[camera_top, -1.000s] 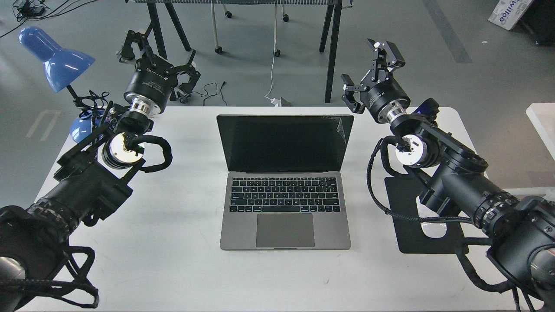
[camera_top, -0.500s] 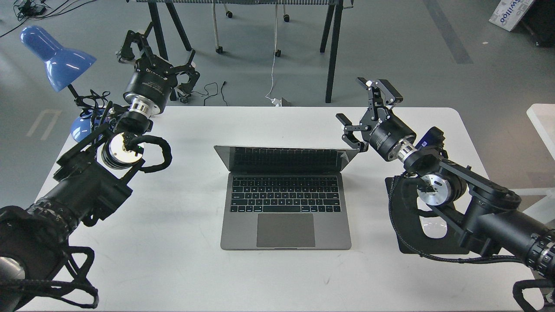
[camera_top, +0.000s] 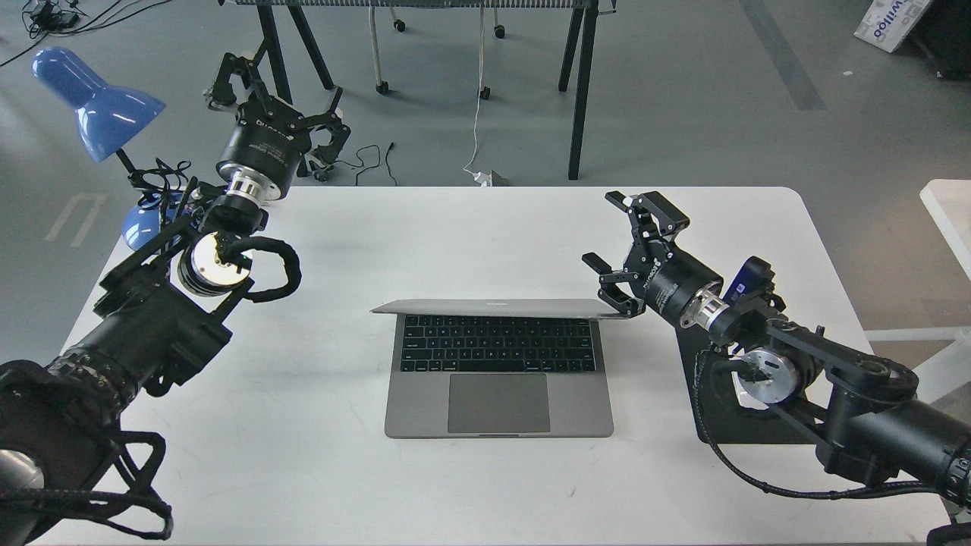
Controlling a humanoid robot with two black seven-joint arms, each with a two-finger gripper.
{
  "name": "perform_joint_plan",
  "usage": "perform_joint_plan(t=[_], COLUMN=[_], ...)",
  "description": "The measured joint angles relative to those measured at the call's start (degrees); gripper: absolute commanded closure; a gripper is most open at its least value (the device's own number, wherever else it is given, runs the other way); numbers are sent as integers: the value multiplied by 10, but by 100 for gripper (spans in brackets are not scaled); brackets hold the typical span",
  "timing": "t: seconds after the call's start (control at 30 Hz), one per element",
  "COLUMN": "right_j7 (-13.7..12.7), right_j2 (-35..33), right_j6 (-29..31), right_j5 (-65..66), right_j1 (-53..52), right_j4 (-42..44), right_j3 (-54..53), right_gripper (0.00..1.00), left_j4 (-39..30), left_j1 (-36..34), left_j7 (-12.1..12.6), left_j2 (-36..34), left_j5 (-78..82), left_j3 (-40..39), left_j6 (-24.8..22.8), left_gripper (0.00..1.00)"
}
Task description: Close notebook with right arm
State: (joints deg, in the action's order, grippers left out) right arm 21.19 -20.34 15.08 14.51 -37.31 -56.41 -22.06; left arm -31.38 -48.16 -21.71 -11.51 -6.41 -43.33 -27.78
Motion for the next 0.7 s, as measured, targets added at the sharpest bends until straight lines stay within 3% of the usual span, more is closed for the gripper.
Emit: perform_joint_plan(t=[0.7], right_j7=[1], right_j2=[2], right_j6=[-8], right_j5=[149], right_j1=[25], right_j4=[4], right_j3=[93], right_gripper=[0], left_j4=[0], left_j1=[0], left_j7=[0], left_j2=[0], left_j5=[0], left_j3=[0], left_j6=[0], left_gripper=[0])
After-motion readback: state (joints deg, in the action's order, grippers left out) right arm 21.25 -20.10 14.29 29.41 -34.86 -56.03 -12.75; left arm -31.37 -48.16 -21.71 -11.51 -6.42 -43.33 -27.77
